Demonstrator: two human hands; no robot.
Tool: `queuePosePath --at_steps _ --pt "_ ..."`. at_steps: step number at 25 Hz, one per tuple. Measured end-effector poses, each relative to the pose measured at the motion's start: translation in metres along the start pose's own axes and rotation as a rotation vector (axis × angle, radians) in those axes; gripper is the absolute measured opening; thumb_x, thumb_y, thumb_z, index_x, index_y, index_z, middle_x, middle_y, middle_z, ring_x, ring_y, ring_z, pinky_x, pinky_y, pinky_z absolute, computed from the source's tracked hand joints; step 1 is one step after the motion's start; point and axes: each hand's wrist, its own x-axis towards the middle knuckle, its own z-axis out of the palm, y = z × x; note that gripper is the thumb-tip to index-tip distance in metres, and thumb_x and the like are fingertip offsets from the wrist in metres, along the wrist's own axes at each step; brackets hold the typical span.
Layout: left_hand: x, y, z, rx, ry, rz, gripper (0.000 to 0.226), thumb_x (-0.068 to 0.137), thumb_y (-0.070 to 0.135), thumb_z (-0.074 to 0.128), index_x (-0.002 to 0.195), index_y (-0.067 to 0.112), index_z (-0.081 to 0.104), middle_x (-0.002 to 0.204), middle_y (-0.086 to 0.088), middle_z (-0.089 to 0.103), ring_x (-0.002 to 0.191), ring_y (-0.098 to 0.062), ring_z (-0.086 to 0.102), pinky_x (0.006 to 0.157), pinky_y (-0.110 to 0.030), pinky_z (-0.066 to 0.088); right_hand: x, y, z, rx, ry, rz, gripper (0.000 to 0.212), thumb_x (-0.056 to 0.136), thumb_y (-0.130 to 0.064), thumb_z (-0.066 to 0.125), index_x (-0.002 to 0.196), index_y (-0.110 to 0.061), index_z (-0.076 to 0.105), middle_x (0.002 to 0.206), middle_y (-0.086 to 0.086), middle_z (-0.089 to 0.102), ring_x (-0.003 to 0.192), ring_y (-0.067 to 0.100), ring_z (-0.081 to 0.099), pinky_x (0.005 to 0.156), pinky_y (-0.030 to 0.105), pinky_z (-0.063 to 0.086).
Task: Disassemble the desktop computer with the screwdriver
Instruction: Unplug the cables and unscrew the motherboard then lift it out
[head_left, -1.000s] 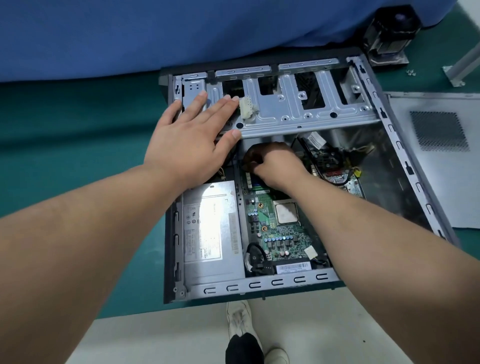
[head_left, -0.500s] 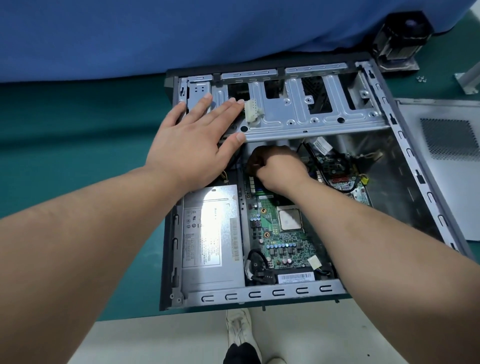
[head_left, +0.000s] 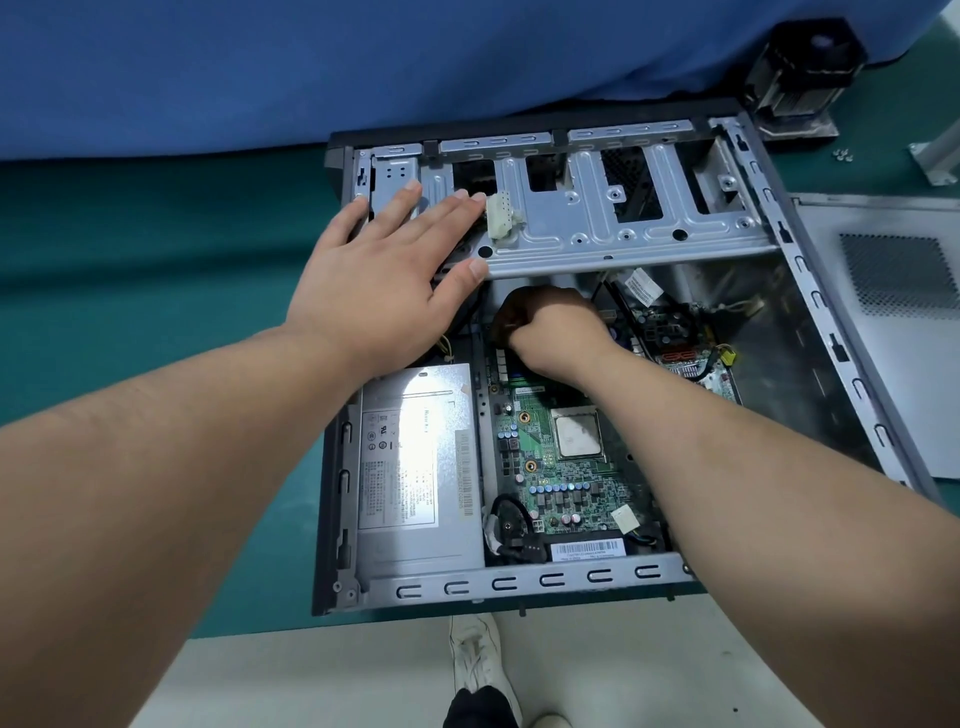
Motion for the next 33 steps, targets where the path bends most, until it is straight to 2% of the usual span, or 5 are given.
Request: queuePosePath --at_steps 11,17,22,28,33 --pt "0.001 0.001 0.000 0.002 0.001 0.003 0.066 0.099 0.069 0.005 0.161 0.046 0.008 0.167 0.024 0.020 0.158 -0.009 0.008 0.128 -0.044 0.005 -0.014 0.000 -0.010 0.083 0.000 -0.010 0.014 0.089 -0.021 0.063 0.088 -0.034 0.068 0.097 0.000 0.071 0.097 0.028 0.066 0.082 0.030 0.054" --pt "0.000 0.002 -0.003 0.001 -0.016 0.003 0.067 0.099 0.069 0.003 0.162 0.045 0.008 0.167 0.022 0.020 0.158 -0.010 0.008 0.128 -0.044 0.006 -0.054 0.006 -0.036 -0.217 -0.119 -0.071 0.041 0.097 -0.021 0.060 0.136 -0.032 0.064 0.133 0.001 0.067 0.125 0.028 0.058 0.108 0.039 0.045" --pt "-0.001 0.002 -0.001 -0.002 -0.023 -0.001 0.068 0.099 0.070 0.003 0.161 0.045 0.008 0.167 0.021 0.022 0.158 -0.010 0.010 0.128 -0.044 0.006 -0.091 0.035 -0.055 -0.296 -0.208 -0.057 0.056 0.102 -0.024 0.053 0.157 -0.025 0.039 0.169 -0.001 0.023 0.151 0.025 0.031 0.123 0.042 0.029" --pt "0.000 0.002 -0.002 -0.005 -0.023 0.002 0.067 0.100 0.070 0.003 0.162 0.045 0.008 0.167 0.020 0.021 0.158 -0.011 0.009 0.128 -0.044 0.005 -0.104 0.058 -0.063 -0.224 -0.196 0.207 0.064 0.102 -0.025 0.055 0.159 -0.026 0.029 0.162 0.011 0.030 0.142 0.035 0.041 0.113 0.047 0.042" --pt "-0.001 0.003 -0.001 -0.013 -0.011 0.007 0.066 0.101 0.070 0.006 0.162 0.044 0.008 0.167 0.019 0.024 0.158 -0.011 0.010 0.128 -0.043 0.005 -0.104 0.056 -0.053 -0.231 -0.100 0.211 0.045 0.097 -0.022 0.058 0.139 -0.016 0.043 0.125 0.012 0.062 0.112 0.033 0.059 0.090 0.044 0.052"
